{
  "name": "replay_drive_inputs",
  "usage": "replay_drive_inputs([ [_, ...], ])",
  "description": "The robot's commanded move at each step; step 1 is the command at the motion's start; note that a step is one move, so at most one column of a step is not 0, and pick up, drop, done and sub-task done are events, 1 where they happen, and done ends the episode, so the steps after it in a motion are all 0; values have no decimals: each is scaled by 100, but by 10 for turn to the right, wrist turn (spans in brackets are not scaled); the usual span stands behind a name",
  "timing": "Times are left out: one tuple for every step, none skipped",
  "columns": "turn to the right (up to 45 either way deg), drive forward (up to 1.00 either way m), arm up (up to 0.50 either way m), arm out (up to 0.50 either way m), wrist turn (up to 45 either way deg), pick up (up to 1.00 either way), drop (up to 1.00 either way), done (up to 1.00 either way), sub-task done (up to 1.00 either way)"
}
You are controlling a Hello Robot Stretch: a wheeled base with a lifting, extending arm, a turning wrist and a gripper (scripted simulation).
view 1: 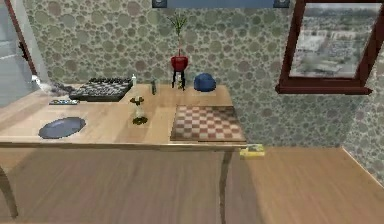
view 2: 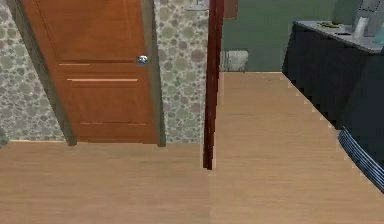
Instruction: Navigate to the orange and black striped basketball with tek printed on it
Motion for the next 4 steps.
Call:
replay_drive_inputs([
  [0,5,0,0,0,0,0,0,0],
  [-390,0,0,0,0,0,0,0,0],
  [0,60,0,0,0,0,0,0,0],
  [-450,0,0,0,0,0,0,0,0],
])
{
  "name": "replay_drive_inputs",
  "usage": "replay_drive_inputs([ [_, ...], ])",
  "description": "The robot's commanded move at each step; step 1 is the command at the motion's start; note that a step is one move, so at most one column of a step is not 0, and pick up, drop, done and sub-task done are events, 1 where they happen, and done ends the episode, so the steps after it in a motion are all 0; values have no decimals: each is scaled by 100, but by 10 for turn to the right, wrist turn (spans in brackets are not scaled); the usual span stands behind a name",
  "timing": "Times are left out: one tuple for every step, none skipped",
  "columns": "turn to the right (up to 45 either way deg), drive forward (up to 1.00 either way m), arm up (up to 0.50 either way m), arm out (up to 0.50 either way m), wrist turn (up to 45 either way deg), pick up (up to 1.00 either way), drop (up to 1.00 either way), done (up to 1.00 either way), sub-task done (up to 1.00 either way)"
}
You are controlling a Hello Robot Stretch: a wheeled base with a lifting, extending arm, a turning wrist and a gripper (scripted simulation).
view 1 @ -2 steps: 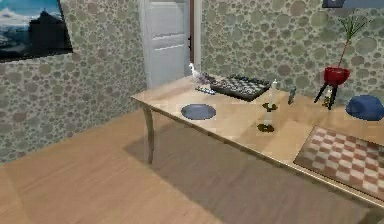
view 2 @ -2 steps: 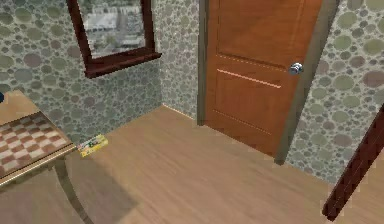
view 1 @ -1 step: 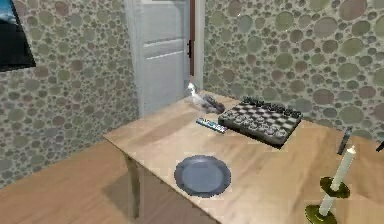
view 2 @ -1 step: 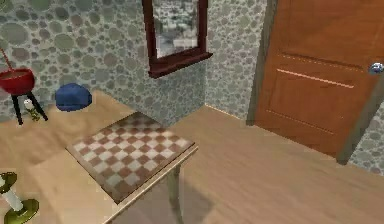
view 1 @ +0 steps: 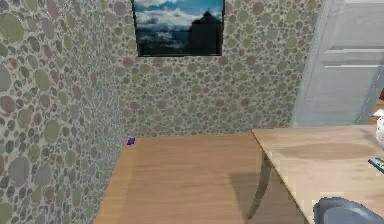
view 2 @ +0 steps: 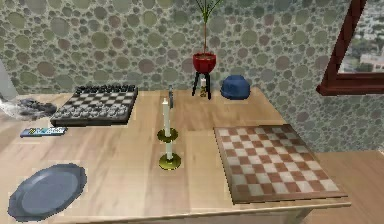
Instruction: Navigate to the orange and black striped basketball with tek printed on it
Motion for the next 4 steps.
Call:
replay_drive_inputs([
  [-30,0,0,0,0,0,0,0,0],
  [0,100,0,0,0,0,0,0,0],
  [-30,0,0,0,0,0,0,0,0],
  [0,35,0,0,0,0,0,0,0],
])
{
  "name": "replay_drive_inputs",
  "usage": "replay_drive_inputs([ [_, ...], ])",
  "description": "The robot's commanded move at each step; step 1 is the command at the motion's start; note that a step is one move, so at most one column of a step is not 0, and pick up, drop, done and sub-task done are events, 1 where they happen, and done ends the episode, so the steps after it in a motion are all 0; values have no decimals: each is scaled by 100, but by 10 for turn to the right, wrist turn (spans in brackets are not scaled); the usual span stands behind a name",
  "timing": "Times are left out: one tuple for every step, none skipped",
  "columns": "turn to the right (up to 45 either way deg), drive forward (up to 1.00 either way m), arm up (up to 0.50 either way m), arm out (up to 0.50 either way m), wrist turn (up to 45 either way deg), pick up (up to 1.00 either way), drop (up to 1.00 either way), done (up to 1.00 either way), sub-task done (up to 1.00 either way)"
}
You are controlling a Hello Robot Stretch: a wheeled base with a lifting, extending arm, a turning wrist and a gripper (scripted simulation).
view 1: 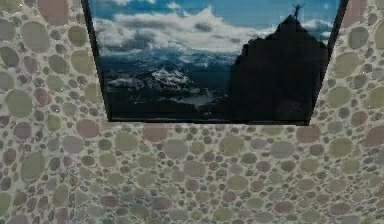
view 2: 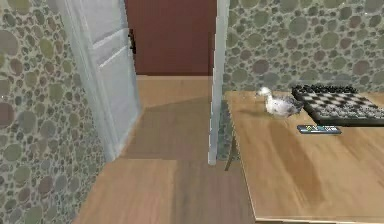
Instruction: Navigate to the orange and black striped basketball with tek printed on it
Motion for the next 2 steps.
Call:
replay_drive_inputs([
  [450,0,0,0,0,0,0,0,0],
  [240,0,0,0,0,0,0,0,0],
])
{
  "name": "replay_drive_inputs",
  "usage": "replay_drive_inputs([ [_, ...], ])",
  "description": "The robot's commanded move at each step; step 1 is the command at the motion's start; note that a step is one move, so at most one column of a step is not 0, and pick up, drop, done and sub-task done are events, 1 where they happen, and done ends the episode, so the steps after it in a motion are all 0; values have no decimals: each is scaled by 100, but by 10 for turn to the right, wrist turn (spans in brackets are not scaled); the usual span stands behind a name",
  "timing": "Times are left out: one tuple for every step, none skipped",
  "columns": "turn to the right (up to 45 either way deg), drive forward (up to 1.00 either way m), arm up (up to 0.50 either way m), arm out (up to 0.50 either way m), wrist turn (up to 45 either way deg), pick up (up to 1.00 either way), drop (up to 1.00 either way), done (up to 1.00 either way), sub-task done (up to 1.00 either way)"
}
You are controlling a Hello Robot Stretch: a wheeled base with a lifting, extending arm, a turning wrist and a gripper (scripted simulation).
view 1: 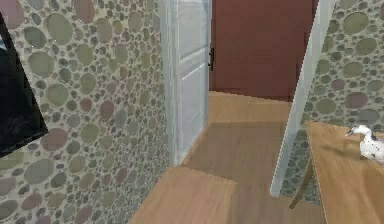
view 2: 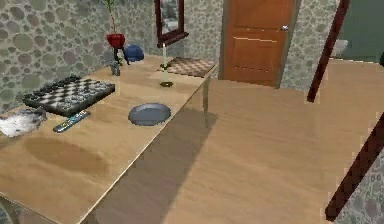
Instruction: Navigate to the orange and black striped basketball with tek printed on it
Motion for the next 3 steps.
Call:
replay_drive_inputs([
  [0,30,0,0,0,0,0,0,0],
  [180,0,0,0,0,0,0,0,0],
  [0,100,0,0,0,0,0,0,0],
])
